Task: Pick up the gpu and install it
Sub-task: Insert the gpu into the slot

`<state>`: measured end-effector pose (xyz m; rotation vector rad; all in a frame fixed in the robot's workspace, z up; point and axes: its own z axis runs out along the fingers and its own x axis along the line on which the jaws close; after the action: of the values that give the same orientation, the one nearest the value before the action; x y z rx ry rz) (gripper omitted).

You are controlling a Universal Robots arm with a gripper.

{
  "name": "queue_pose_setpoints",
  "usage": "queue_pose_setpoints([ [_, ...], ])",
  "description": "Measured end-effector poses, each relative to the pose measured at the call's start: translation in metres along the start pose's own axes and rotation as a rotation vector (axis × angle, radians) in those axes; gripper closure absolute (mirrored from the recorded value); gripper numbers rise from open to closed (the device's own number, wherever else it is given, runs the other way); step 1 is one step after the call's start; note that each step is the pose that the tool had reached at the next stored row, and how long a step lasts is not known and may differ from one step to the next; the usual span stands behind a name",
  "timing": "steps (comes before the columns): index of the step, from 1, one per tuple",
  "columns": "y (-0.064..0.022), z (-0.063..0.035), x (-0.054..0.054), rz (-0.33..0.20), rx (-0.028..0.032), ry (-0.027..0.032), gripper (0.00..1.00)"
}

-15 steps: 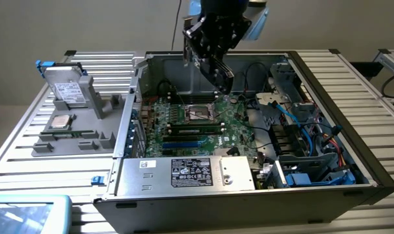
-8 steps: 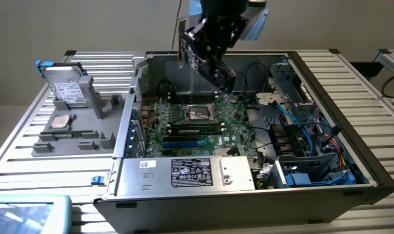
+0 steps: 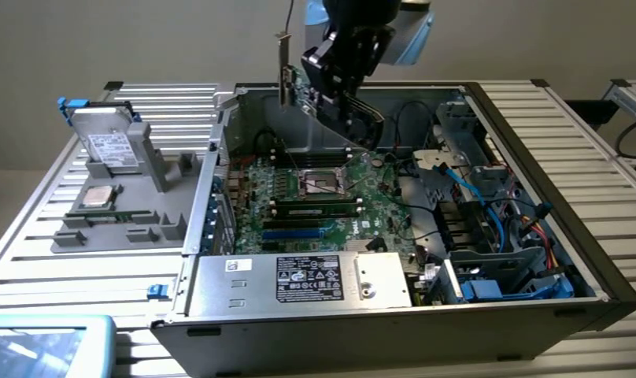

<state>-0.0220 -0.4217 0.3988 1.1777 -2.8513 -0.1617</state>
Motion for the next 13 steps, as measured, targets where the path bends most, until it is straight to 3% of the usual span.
queue_pose_setpoints([
  [13, 0.0000, 0.0001, 0.0000, -0.234, 0.0020, 0.0275, 0.72],
])
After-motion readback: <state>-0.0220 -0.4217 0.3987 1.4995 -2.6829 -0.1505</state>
